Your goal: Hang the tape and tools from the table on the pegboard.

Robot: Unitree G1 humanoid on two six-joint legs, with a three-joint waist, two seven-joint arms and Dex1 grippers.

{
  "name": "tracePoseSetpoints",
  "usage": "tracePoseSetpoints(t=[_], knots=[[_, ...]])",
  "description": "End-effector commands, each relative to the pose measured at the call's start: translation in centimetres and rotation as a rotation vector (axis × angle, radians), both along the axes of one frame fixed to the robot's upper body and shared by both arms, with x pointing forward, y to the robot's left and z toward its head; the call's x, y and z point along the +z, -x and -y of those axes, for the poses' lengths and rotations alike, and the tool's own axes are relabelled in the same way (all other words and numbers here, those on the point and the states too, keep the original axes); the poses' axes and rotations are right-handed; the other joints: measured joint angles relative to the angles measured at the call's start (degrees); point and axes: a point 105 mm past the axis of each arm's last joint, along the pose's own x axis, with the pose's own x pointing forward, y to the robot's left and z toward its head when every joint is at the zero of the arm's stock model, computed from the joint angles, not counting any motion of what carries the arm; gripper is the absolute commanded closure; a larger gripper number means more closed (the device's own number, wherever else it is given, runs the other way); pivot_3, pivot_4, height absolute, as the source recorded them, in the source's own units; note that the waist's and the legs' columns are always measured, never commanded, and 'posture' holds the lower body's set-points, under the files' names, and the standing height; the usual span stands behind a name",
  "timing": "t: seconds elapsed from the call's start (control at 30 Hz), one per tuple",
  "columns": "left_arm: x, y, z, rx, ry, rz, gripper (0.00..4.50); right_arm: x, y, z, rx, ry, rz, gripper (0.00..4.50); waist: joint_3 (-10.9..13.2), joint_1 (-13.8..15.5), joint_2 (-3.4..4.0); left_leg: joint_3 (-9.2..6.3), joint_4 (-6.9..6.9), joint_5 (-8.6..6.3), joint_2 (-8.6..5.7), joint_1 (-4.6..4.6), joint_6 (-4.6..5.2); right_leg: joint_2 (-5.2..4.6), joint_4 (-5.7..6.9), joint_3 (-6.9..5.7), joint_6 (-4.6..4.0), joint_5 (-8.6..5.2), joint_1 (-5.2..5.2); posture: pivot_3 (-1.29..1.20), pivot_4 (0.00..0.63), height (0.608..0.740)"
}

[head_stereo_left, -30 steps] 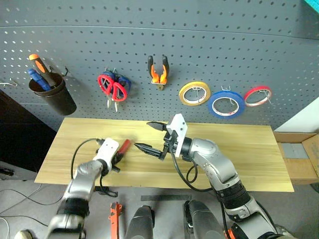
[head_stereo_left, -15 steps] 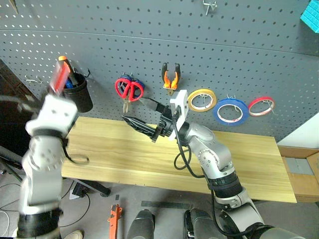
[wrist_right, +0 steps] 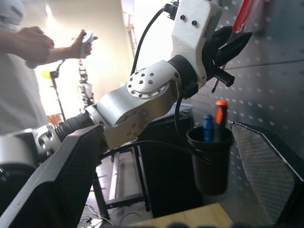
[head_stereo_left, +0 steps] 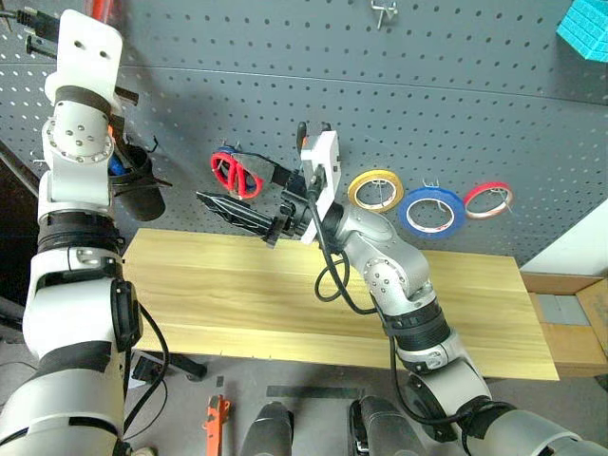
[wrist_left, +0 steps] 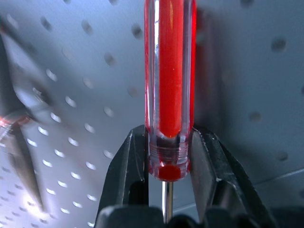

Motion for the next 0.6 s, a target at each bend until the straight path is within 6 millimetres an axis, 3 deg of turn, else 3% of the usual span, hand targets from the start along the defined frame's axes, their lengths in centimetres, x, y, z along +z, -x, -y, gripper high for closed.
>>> tracePoseSetpoints(t=[0.03,0.23,0.4,0.6], knots=[[-3.0,-0.5,-1.7,0.002,0.133,-0.057,3.69,1.2,0.6,-0.3,0.001,-0.011,0.037,0.00,0.1,-0.1,0.15,0.00,0.00,0.00,0.00,0.01,0.01,-0.01,0.03,0.00,0.00,-0.01,0.00,0.05,0.194,0.740],[-5.2,0.3,-2.2,0.003,0.154,-0.073,3.69,0.4,0.2,0.1,-0.014,0.006,0.023,0.00,0.2,-0.2,0.16,-0.06,0.14,0.01,0.00,0.03,0.02,-0.01,0.17,-0.05,0.00,-0.01,0.06,0.07,0.197,0.740],[-5.6,1.1,-2.8,0.019,0.170,-0.076,3.69,0.0,0.1,0.0,-0.015,0.013,0.015,0.00,0.3,-0.1,0.15,-0.12,0.11,0.00,0.01,-0.01,0.02,-0.01,0.12,-0.08,-0.01,-0.01,0.04,0.09,0.193,0.740],[-6.6,2.0,-3.7,0.028,0.310,-0.074,3.69,-0.1,0.0,-0.1,-0.008,0.017,0.018,0.00,0.3,-0.2,0.16,-0.08,0.08,0.00,0.00,0.01,0.03,-0.01,0.09,-0.01,-0.01,-0.01,0.03,0.10,0.186,0.740]])
